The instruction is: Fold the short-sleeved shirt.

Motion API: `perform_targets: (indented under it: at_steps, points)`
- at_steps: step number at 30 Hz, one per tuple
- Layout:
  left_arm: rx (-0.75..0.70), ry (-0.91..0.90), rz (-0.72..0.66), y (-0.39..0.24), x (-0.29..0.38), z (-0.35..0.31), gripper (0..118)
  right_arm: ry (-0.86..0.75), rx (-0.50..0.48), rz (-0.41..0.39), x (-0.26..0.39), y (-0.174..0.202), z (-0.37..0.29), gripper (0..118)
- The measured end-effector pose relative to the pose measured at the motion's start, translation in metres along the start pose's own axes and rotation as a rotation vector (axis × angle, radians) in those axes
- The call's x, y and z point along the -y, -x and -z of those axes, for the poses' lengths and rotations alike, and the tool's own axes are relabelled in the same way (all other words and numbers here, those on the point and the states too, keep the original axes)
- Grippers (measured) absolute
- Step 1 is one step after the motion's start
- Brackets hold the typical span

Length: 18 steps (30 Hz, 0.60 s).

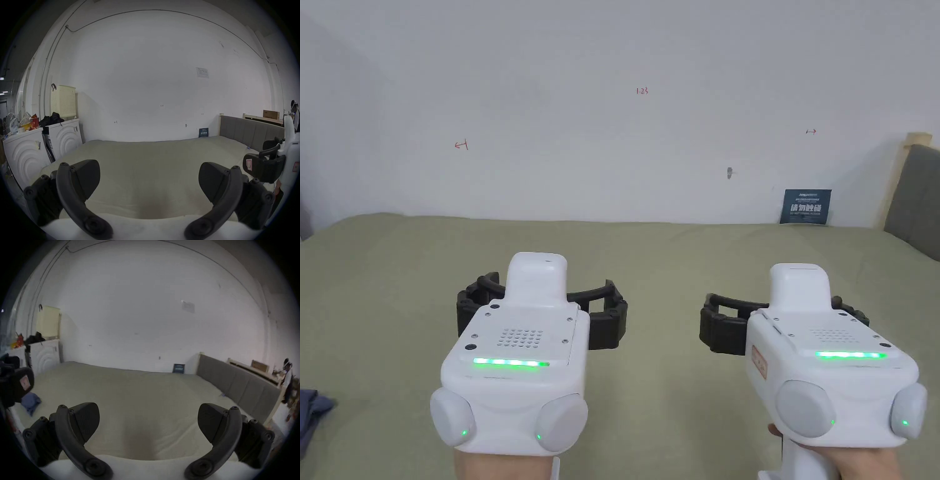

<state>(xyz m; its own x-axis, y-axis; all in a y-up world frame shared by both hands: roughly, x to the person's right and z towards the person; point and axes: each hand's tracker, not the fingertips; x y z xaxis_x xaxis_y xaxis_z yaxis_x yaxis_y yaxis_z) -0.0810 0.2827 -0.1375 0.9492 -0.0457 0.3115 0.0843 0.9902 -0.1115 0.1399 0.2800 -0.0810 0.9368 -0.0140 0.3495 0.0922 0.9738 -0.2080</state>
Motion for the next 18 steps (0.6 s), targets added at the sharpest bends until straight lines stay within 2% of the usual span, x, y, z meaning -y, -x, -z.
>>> perform_targets:
  at_steps: [3, 5, 8, 13, 15, 18]
  points:
    - [0.006, 0.006, -0.002, 0.002, -0.001, 0.000, 118, -0.043, -0.017, -0.011, 0.000, -0.006, -0.004, 118]
    - [0.006, 0.004, 0.005, 0.002, -0.001, -0.001, 118, -0.124, 0.014, -0.030, 0.001, -0.005, -0.008, 118]
    - [0.004, 0.010, 0.015, 0.002, -0.001, -0.001, 118, -0.155, 0.039, -0.034, 0.000, -0.007, -0.010, 118]
    - [0.007, 0.022, 0.005, 0.004, -0.001, 0.000, 118, -0.090, 0.058, -0.061, -0.004, -0.008, -0.005, 118]
    - [0.011, 0.026, -0.001, 0.005, -0.002, -0.001, 118, -0.012, 0.032, -0.051, -0.006, -0.011, -0.003, 118]
    - [0.008, 0.034, -0.003, 0.005, -0.004, -0.001, 118, -0.019, 0.016, -0.028, -0.006, -0.013, -0.005, 118]
